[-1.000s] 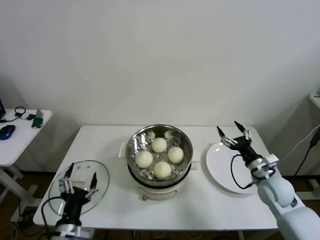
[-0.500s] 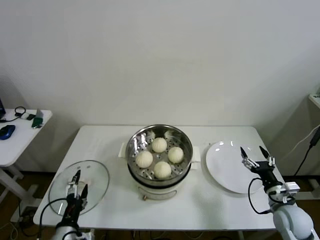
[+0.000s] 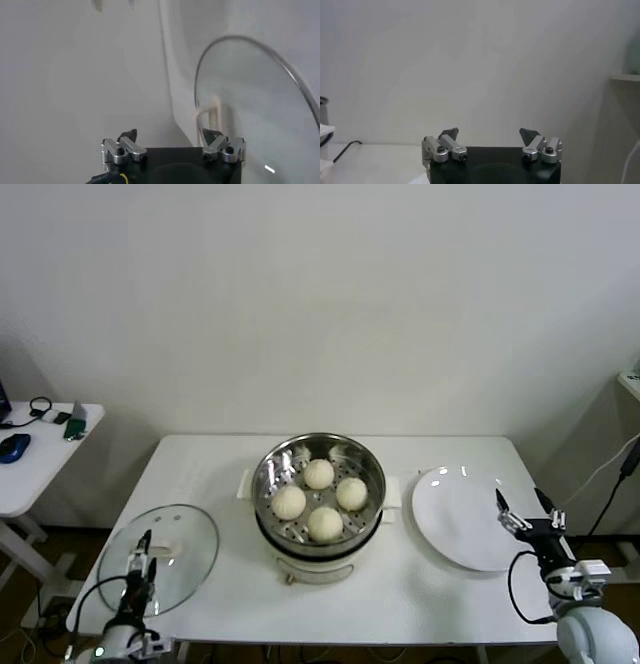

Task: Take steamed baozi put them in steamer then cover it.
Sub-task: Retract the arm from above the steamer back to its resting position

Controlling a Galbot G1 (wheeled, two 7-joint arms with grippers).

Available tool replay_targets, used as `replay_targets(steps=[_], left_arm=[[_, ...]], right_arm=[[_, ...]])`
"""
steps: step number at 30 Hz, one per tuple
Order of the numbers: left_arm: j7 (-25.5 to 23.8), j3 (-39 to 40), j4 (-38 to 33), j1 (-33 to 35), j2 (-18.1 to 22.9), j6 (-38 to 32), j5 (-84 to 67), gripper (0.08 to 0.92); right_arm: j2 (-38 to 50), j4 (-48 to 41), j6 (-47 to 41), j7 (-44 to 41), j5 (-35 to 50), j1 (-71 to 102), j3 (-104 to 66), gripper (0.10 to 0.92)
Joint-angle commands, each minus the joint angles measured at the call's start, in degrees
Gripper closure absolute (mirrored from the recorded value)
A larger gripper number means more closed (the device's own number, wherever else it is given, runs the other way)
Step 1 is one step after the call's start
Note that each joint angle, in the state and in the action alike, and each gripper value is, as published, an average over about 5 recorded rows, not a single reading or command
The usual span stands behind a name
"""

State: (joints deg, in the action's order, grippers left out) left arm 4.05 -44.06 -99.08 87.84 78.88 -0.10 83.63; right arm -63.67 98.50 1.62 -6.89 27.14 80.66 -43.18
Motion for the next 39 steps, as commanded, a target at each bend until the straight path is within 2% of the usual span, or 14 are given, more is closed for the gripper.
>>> replay_targets(steps=[1, 16, 25, 29, 39], left_arm=[[2.3, -1.6, 10.7, -8.1, -1.6, -1.4, 0.3, 0.177], [3.9, -0.4, 15.0, -13.2, -3.8, -1.7, -3.2, 0.177], [3.8, 0.4, 15.6, -13.4, -3.7, -3.6, -5.3, 0.193], [3.8, 0.4, 16.0, -13.4, -3.6, -4.0, -5.5, 0.285], [3.7, 0.5, 14.3, -12.3, -3.8, -4.1, -6.8, 0.580]], right_arm=[[-1.3, -0.2, -0.2, -0.7, -2.0, 0.8, -1.6, 0.203], [-3.0, -1.5, 0.3, -1.5, -4.2, 0.5, -2.0, 0.203], [-3.9, -2.0, 0.5, -2.0, -5.3, 0.3, -2.1, 0.203], [-4.3, -2.2, 0.6, -2.1, -5.6, 0.0, -2.2, 0.203], [-4.6, -2.8, 0.7, -2.3, -6.6, -0.8, -2.1, 0.203]])
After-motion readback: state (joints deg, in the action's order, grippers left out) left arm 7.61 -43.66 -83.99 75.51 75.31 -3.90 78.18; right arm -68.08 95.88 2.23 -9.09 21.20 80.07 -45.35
